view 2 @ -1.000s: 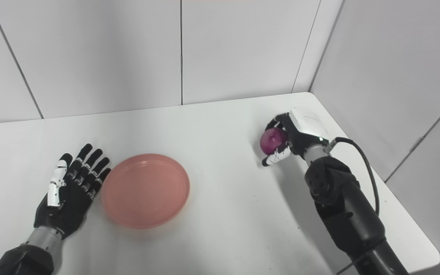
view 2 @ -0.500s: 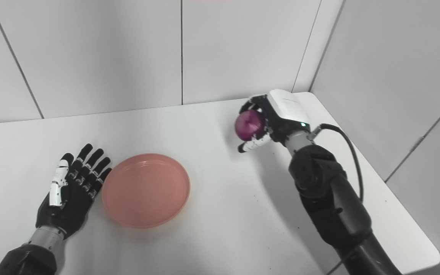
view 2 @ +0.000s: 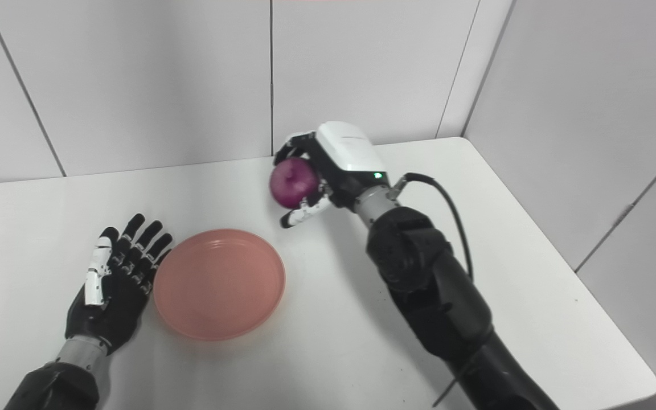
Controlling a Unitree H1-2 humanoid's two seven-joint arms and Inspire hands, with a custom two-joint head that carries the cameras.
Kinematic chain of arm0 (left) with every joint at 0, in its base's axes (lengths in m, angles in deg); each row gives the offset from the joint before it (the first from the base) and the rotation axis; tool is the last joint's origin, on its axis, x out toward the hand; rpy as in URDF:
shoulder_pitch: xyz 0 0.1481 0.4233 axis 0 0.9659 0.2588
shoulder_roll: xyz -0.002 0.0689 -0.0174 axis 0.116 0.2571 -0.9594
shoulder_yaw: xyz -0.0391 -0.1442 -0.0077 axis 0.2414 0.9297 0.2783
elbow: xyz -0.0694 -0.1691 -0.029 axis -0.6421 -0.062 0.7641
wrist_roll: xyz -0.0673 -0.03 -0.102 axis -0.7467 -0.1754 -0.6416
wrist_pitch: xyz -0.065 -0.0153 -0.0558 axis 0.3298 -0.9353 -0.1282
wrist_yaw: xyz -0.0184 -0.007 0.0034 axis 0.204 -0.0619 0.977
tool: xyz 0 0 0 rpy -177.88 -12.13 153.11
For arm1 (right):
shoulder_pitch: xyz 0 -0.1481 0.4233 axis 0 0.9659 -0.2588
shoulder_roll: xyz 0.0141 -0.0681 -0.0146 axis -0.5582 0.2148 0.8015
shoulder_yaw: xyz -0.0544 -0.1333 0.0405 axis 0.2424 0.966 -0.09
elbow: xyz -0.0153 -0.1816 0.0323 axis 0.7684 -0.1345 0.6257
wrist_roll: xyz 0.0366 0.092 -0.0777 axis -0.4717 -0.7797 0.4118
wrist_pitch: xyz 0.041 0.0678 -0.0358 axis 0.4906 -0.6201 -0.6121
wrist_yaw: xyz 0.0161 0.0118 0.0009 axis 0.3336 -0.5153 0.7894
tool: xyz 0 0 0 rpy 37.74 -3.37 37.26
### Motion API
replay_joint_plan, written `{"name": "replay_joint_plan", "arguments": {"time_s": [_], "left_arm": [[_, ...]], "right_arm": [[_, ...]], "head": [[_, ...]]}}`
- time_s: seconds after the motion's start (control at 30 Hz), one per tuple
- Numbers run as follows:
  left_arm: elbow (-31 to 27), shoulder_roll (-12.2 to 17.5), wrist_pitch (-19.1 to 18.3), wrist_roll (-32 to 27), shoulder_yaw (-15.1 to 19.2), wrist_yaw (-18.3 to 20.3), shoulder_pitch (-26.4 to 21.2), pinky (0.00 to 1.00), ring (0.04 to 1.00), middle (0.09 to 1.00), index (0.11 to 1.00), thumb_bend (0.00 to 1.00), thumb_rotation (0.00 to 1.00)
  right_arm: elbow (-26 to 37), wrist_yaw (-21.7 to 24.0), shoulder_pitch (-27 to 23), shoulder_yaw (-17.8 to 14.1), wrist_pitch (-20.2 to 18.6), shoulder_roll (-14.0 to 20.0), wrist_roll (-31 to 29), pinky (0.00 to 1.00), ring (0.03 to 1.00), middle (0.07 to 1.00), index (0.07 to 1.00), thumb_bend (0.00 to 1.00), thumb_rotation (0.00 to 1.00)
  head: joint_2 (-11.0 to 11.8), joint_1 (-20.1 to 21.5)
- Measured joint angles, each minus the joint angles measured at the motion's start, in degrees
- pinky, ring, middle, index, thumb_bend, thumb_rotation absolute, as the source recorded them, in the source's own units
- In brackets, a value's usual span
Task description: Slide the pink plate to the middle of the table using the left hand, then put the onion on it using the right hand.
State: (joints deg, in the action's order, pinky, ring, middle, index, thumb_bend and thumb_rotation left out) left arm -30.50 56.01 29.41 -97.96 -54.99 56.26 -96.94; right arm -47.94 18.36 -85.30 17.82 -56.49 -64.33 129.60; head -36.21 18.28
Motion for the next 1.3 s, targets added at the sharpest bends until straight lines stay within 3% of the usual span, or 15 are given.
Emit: {"name": "replay_joint_plan", "arguments": {"time_s": [0.13,0.2,0.53,0.67,1.13,1.3], "left_arm": [[-0.41,-0.68,-0.03,0.42,-0.17,-1.03,0.13,0.94,0.949,0.964,0.975,0.41,1.0],[-0.48,-1.47,-0.03,1.03,-0.34,-1.8,0.13,0.95,0.946,0.963,0.975,0.41,1.0],[-1.43,-3.92,-0.42,2.94,-2.21,-4.33,0.71,0.95,0.935,0.946,0.965,0.4,1.0],[-1.65,-4.48,-0.49,4.02,-2.47,-5.27,0.72,0.93,0.928,0.939,0.955,0.4,1.0],[-1.87,-5.08,-0.49,5.36,-2.75,-7.04,0.72,0.93,0.936,0.945,0.962,0.4,1.0],[-1.88,-5.08,-0.5,5.32,-2.8,-7.03,0.71,0.93,0.941,0.95,0.964,0.4,1.0]], "right_arm": [[-1.42,-0.1,-0.68,0.77,2.3,-1.57,-0.89,0.29,0.373,0.458,0.486,0.52,0.14],[-2.09,-0.11,-0.91,1.08,3.13,-2.23,-1.21,0.31,0.389,0.472,0.486,0.52,0.14],[-4.71,0.65,-1.1,4.52,4.28,-5.6,-1.28,0.36,0.432,0.516,0.487,0.52,0.14],[-6.66,0.67,-0.91,5.71,5.47,-6.21,-1.8,0.33,0.407,0.494,0.487,0.52,0.14],[-10.0,0.52,2.87,8.82,7.01,-6.42,-1.14,0.26,0.359,0.47,0.488,0.52,0.14],[-10.02,0.52,3.09,8.97,7.09,-6.33,-0.65,0.28,0.387,0.492,0.489,0.52,0.14]], "head": [[-0.61,-4.03],[-0.62,-4.04],[-1.76,-10.72],[-2.2,-12.56],[-2.72,-13.18],[-3.08,-12.57]]}}
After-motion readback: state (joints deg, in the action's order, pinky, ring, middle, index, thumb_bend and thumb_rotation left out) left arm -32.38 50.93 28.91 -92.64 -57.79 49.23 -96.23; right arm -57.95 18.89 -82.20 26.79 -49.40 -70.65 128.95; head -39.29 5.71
